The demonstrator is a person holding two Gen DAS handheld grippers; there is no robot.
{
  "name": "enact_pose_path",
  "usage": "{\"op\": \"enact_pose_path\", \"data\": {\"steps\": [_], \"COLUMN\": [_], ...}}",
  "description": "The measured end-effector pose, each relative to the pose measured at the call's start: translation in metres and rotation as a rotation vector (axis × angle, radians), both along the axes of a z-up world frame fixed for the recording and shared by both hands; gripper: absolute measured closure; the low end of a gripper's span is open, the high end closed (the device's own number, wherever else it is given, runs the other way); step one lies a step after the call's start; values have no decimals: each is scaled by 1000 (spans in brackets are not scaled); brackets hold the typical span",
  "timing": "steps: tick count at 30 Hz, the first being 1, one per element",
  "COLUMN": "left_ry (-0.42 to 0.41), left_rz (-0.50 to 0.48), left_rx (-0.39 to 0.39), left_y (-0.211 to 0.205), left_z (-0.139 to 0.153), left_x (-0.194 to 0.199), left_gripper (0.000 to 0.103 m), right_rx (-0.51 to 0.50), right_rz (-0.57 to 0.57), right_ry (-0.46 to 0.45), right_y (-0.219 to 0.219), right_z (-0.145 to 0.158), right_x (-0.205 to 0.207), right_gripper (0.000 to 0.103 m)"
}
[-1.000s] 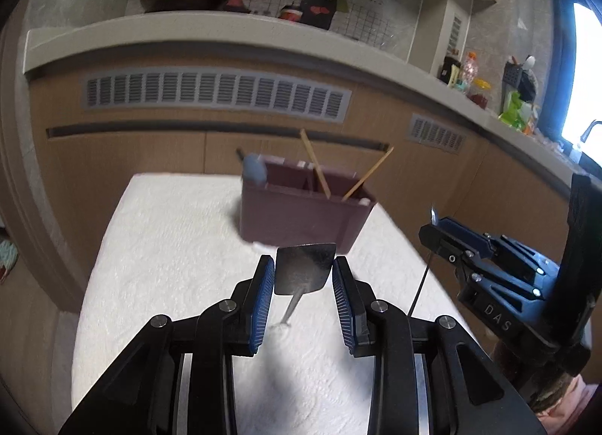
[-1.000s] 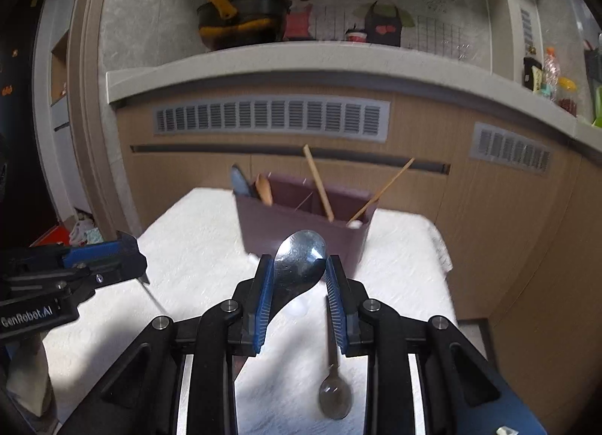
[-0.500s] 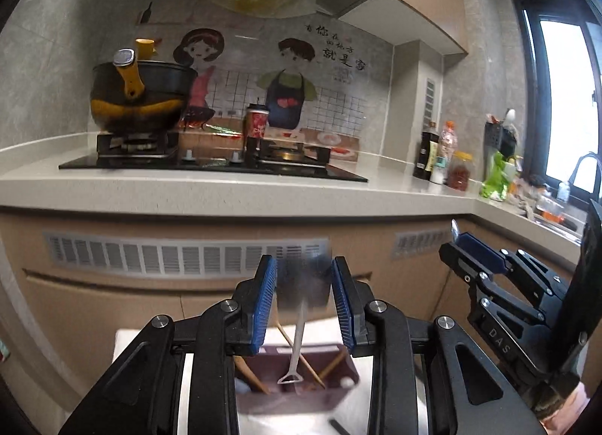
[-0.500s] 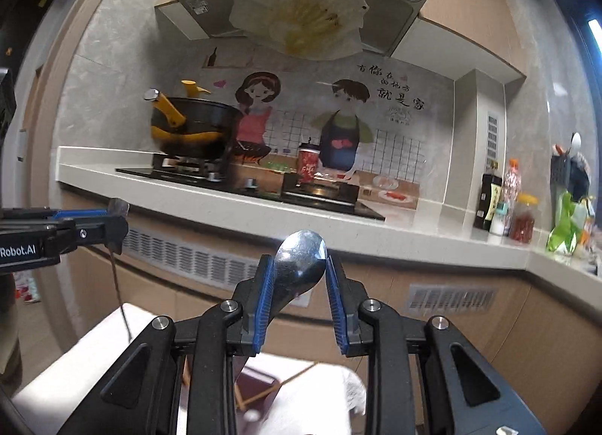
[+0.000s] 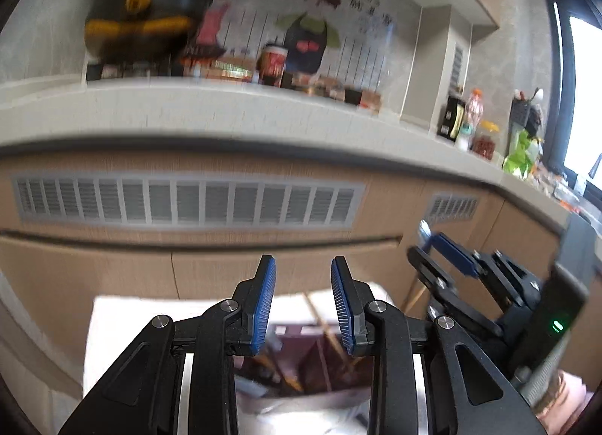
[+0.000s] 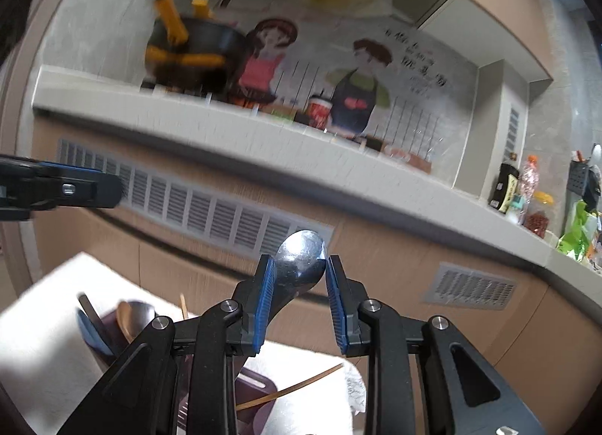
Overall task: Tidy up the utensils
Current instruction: 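Open both grippers to drop the utensils into the caddy, then move both grippers back toward the white and dark spoons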
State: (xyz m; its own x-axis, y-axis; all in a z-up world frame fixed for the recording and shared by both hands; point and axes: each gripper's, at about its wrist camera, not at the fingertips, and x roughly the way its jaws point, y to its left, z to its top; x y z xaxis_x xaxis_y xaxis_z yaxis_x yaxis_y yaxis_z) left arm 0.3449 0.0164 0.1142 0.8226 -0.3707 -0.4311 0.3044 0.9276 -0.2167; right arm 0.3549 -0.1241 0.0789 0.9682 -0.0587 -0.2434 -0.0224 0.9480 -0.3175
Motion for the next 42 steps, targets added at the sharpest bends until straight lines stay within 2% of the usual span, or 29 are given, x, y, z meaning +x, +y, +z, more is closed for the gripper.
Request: {"op": "enact_pose_path", "data": {"steps": [2,5,7,10,11,15,18,23,25,28,32,37,42], "left_ry": [37,106,148,195,210,265,296,340,370,440,484,482,513], "left_rz": [-12,-45,-70,-95,-104,-141,-155,-182,-228,-299,-326,-340,-307], "left_rx": [10,6,15,43,52,92,119,153,157,150,140,150,156], "left_y": [0,1,0,-5,-8,-21,-31,-45,-51,-61,-69,-78,-69], "left_z": [-17,-45,-61,-82,-89,-112,-123,-137,-145,-164,-175,-181,-193], "left_x": [0,-3,-7,-15,-18,-31,-38,-43,-40,-31,-20,-12,-5], "left_gripper": [71,71,71,71,70,70,70,70,65,62,62,58,57], "right_rx": [-15,7,51,95,96,129,154,183,193,204,207,192,210], "right_rz": [-1,46,80,84,80,75,75,43,28,25,49,91,131], "right_ry": [25,113,178,204,203,222,251,337,388,483,591,632,654], "right_y": [3,5,1,-8,-11,-26,-38,-62,-71,-81,-82,-69,-57], "right_z": [-16,-38,-45,-47,-47,-46,-49,-69,-82,-108,-139,-160,-165], "right_x": [9,22,27,24,21,0,-17,-56,-70,-92,-118,-142,-152], "right_gripper": [77,77,65,63,63,46,45,34,27,25,25,25,24]}}
